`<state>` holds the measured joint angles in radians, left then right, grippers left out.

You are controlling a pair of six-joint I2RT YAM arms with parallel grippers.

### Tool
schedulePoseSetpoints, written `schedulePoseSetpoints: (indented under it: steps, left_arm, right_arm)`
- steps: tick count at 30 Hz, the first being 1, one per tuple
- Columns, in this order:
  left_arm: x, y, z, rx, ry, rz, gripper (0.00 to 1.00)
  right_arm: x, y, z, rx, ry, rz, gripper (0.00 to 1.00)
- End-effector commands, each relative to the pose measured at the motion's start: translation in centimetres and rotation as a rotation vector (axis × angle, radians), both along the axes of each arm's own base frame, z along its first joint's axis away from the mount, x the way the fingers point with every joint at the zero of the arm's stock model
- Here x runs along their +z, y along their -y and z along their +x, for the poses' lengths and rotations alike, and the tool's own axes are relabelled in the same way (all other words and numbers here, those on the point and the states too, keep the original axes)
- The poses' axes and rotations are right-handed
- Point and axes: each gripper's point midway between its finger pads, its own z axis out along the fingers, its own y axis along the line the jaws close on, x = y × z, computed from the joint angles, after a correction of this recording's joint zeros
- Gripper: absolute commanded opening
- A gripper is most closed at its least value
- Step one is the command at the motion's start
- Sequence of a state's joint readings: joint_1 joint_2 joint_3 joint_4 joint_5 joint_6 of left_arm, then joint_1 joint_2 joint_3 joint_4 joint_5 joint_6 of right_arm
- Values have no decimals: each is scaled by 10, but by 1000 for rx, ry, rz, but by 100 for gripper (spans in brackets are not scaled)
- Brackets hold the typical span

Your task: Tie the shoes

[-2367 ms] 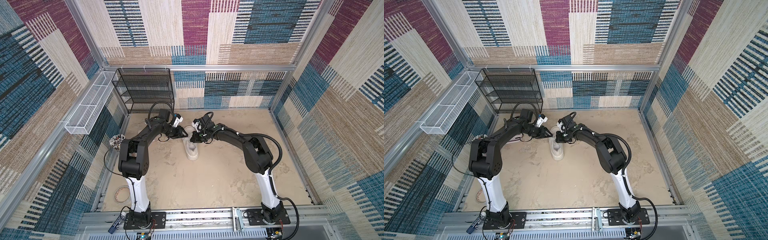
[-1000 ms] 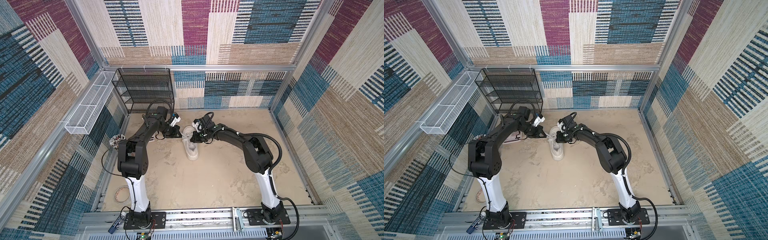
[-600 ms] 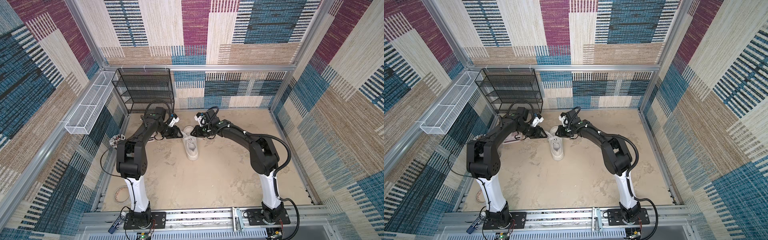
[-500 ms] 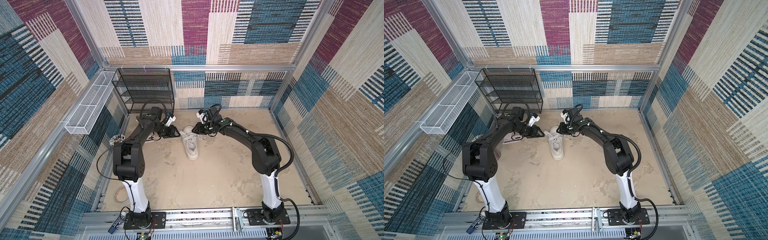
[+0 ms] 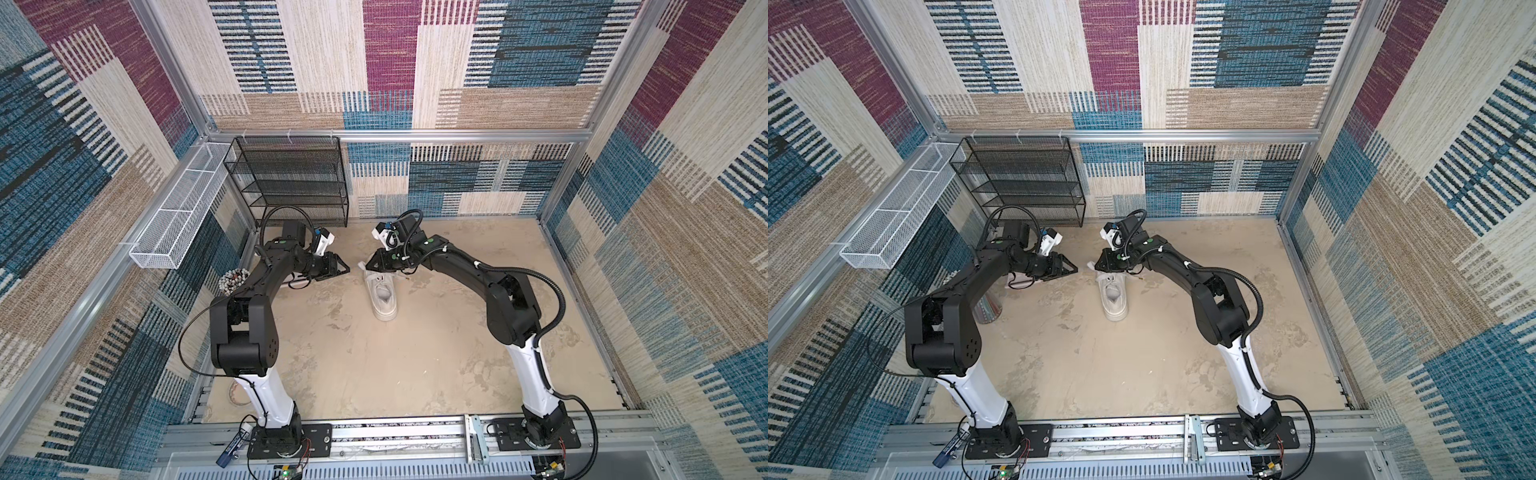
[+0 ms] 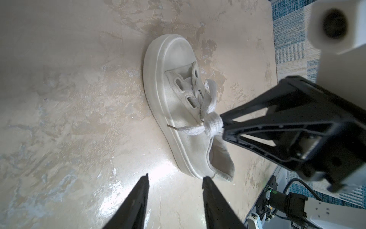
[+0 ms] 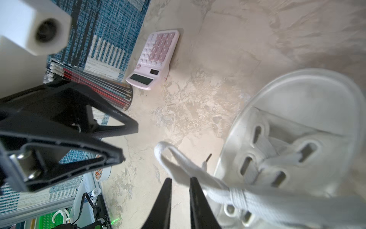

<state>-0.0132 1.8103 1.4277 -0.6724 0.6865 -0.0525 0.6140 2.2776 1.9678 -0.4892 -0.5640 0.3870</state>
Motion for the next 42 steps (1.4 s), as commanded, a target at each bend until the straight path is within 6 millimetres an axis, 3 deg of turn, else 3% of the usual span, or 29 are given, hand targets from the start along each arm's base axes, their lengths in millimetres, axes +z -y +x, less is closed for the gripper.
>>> schedulePoseSetpoints:
  steps: [1,4,6,12,17,21,27,32,42]
  left_arm:
    - [5,0,-2,6,13,-18,48]
    - [6,0,-6,9,10,-21,48]
    - [5,0,-8,8,3,-26,48]
    - [7,11,-15,0,-2,-92,51]
    - [3,43,-19,-47,20,-114,54]
    - [0,64,-7,-34,20,-193,54]
    - [3,80,20,-16,67,-205,54]
    - [-2,82,40,-1,63,-200,55]
    - [-33,82,47,2,5,-168,54]
  right_arm:
    - [-13,-15,-3,45,-30,4,20]
    - [-34,-24,6,43,-55,-16,20]
    - [-38,-29,15,35,-50,-25,20]
    - [-22,-25,32,-32,-6,-15,23]
    - [10,6,44,-116,23,18,26]
    - [10,37,43,-159,11,17,27]
    - [-10,66,35,-187,-43,19,28]
    - [-22,68,32,-189,-70,22,28]
    - [-45,69,42,-208,-109,34,34]
